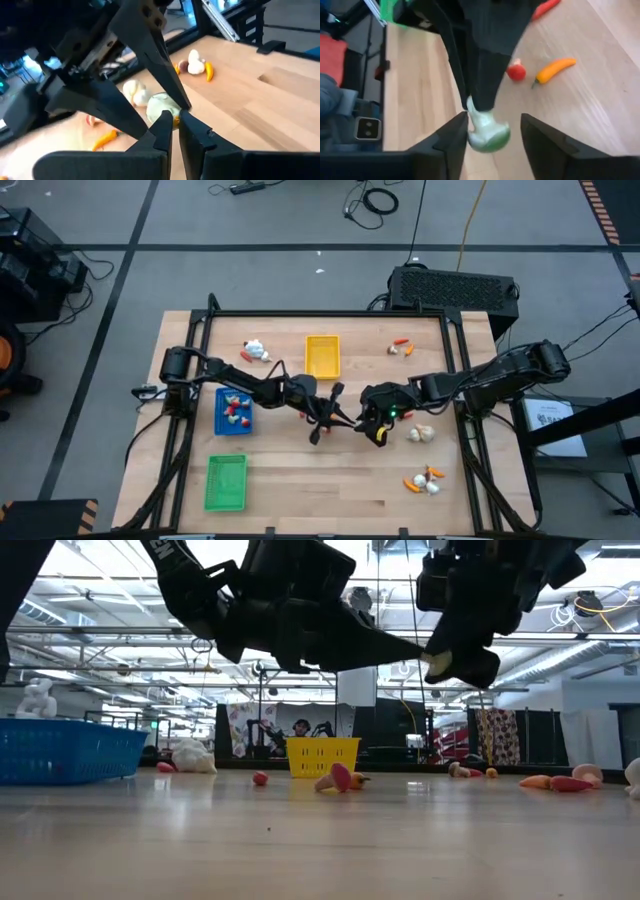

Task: Sort produce into baskets
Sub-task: Put the green mushroom into the blue bin

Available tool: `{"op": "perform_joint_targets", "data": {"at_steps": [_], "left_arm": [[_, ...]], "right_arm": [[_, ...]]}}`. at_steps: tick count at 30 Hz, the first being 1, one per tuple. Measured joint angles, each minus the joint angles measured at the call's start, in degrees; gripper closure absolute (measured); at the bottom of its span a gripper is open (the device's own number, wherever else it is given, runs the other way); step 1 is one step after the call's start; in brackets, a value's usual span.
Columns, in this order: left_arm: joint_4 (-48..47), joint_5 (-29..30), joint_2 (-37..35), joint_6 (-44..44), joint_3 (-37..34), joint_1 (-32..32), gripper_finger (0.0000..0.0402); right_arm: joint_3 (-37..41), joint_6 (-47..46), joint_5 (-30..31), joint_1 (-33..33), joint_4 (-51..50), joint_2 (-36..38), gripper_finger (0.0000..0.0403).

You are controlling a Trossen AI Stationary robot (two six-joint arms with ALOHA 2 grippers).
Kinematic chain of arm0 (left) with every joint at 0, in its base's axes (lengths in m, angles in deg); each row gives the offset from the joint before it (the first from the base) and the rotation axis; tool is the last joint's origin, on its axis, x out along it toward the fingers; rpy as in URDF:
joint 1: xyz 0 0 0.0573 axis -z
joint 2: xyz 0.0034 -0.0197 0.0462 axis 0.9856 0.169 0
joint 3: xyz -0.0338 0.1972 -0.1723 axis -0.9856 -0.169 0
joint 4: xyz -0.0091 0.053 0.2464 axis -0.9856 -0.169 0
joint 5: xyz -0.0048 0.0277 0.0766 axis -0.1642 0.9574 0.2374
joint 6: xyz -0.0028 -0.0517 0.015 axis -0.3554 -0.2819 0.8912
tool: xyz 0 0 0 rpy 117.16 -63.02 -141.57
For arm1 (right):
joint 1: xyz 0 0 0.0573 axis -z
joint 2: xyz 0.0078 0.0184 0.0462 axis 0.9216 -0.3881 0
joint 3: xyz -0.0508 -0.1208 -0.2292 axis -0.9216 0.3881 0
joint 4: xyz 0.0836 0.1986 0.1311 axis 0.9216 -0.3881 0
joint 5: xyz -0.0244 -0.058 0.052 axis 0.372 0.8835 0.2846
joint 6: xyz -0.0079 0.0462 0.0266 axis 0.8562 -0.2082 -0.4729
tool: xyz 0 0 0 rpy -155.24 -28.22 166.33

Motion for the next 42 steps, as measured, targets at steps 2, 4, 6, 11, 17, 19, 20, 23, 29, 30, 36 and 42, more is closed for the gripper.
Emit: {"op": "perform_joint_targets", "data": {"at_steps": [2, 4, 6, 11, 17, 19, 20, 23, 29, 30, 36, 42], "left_arm": [[-2.5, 1.3, -0.7, 0.1, 0.0, 0.0, 0.0377], [-6.3, 2.5, -2.3, 0.7, -0.1, 0.0, 0.0377], [-11.8, 3.7, -4.7, 1.6, -0.1, 0.0, 0.0377], [-30.0, 5.6, -13.6, 1.2, 0.0, 0.0, 0.0377], [-62.5, 13.9, -25.0, -6.5, 0.0, 0.0, 0.0378], [-73.1, 16.8, -27.9, -11.4, 0.0, 0.0, 0.0378], [-78.2, 17.5, -29.1, -14.2, 0.0, -0.1, 0.0378], [-91.3, 17.6, -31.7, -22.7, -0.1, 0.0, 0.0378], [-101.4, 18.7, -37.9, -32.5, -3.6, 1.3, 0.0378], [-101.5, 19.7, -39.2, -33.3, -4.1, 1.6, 0.0378], [-104.0, 22.8, -45.4, -40.2, -7.1, 1.6, 0.0378], [-104.9, 22.8, -47.0, -45.3, -11.0, 1.6, 0.0378]], "right_arm": [[0.0, 0.5, -0.2, 0.3, -1.8, 0.0, 0.0201], [0.0, 0.6, -0.1, 0.3, -3.4, 0.0, 0.0182], [0.0, 1.1, 0.1, 0.3, -4.5, 0.0, 0.0167], [0.0, 2.7, 1.8, 0.3, -5.1, 0.0, 0.0148], [0.0, 5.0, 5.4, 0.3, -4.8, 0.0, 0.0145], [0.0, 5.6, 6.2, 0.3, -4.8, 0.0, 0.0144], [0.0, 6.0, 6.3, 0.3, -4.7, 0.0, 0.0144], [0.0, 7.7, 6.4, 0.3, -3.7, 0.0, 0.0145], [0.0, 10.8, 6.5, 0.3, 0.5, 0.0, 0.0145], [0.0, 11.5, 6.5, 0.3, 1.3, -0.2, 0.0145], [0.0, 13.1, 6.5, 0.3, 1.9, -0.8, 0.0145], [0.0, 13.1, 7.8, 0.1, 1.8, -1.6, 0.0145]]}}
